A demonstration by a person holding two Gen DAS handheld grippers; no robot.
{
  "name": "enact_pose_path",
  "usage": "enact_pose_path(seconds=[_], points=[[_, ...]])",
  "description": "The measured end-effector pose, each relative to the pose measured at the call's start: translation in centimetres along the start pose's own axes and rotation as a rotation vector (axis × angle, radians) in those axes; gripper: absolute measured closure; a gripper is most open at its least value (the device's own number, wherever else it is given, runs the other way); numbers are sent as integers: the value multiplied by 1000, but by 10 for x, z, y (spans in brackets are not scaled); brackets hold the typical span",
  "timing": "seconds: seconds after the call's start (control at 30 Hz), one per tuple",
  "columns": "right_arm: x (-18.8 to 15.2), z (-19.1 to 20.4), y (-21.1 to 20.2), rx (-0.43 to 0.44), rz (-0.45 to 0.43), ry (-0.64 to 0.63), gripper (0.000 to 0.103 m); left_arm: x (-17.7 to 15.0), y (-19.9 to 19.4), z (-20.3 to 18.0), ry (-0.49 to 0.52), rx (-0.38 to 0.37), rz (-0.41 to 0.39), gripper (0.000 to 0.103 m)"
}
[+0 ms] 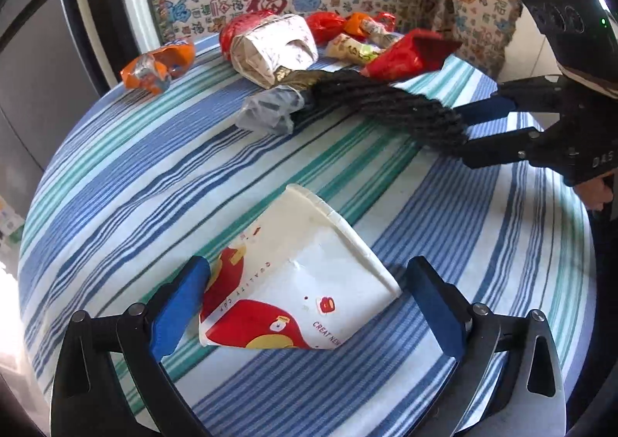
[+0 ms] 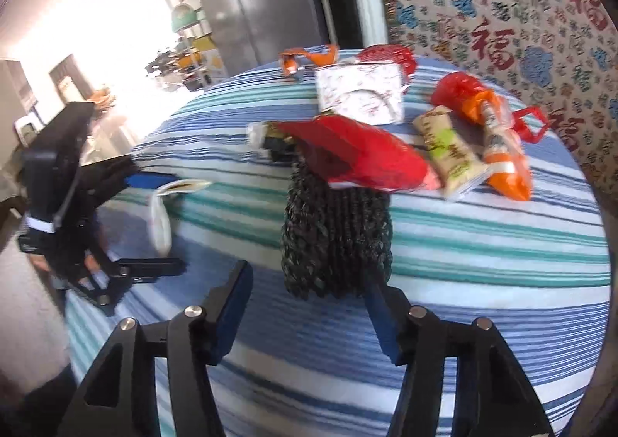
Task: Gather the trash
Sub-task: 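Lower the paper bag onto the tablecloth and open the left gripper, then grasp the black mesh net with the right gripper while the left regrasps the paper bag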
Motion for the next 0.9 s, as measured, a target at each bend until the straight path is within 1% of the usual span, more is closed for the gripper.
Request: enact_pose_path(seconds=[0.03, 0.07, 0.1, 0.13, 0.17, 0.23, 0.33, 0.47, 0.53, 0.57, 0.6, 0.63, 0.67, 0.7, 0.8, 0.9], points=[[-4, 6, -6, 16, 2, -17, 45, -3, -1, -4, 7, -10, 6, 1], [-5, 7, -10, -6, -8, -37, 43, -6, -3, -6, 17, -8, 9, 1], [-5, 3, -14, -54, -26, -51, 36, -7, -5, -7, 24, 4, 5, 1], [-5, -1, -16, -102, -45, -53, 23, -7, -7, -6, 25, 16, 0, 1], [-3, -7, -18, -144, -66, -48, 20, -6, -7, -4, 22, 34, -5, 1], [1, -12, -14, -160, -77, -18, 20, -2, -8, 5, 10, 81, -16, 1], [10, -14, -3, -142, -80, 36, 20, 4, -6, 17, -7, 128, -21, 1], [16, -12, 17, -146, -63, 52, 19, 10, -1, 19, 0, 144, -23, 0], [12, -12, 27, -167, -30, 52, 20, 12, 1, 19, 3, 149, -27, 0], [14, -11, 26, -186, -47, 35, 23, 12, 1, 19, 2, 151, -29, 0], [13, -10, 26, -199, -41, 25, 34, 13, 1, 19, 3, 155, -31, 0], [13, -12, 25, -218, -40, 16, 48, 13, 0, 19, 7, 158, -33, 0], [13, -14, 24, -221, -41, 17, 54, 13, 0, 19, 10, 160, -35, 0], [13, -15, 22, -207, -42, 29, 63, 13, -1, 19, 11, 161, -36, 0], [12, -18, 18, -175, -39, 54, 77, 12, -1, 19, 7, 159, -36, 0], [11, -15, 18, -180, -37, 43, 81, 12, -2, 19, 6, 160, -36, 0]])
Point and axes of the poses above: each gripper's, at about its wrist camera, not at the fingertips, and y roughly the way its jaws point, z to its left, x to its top, the point moved 10 cm from there along y, roughly the way its jaws point, and after that the axes turned 7 degrees about -x, right-handed, at the moved point
